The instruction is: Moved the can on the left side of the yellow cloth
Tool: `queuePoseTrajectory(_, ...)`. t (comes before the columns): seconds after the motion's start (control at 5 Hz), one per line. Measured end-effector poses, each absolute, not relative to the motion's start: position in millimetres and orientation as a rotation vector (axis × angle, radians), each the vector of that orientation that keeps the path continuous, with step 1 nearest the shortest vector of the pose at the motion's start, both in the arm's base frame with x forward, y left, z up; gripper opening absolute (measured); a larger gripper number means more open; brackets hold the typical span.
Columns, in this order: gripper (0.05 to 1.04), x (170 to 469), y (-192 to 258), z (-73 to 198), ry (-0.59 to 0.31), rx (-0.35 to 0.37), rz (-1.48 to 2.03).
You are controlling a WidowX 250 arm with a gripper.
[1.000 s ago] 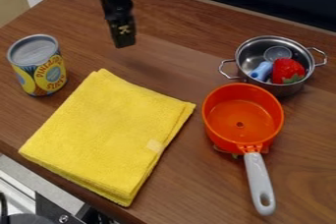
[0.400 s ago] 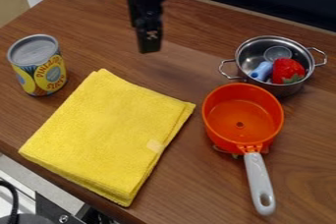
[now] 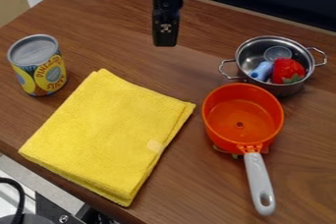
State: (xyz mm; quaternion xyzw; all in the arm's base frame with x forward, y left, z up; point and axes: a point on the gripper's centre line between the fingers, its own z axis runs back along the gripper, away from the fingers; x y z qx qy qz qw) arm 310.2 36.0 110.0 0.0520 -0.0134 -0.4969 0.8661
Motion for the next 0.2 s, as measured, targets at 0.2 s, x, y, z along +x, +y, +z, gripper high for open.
queuePoseTrajectory(0.2, 0.986, 310.2, 36.0, 109.5, -0.026, 0.108, -1.050)
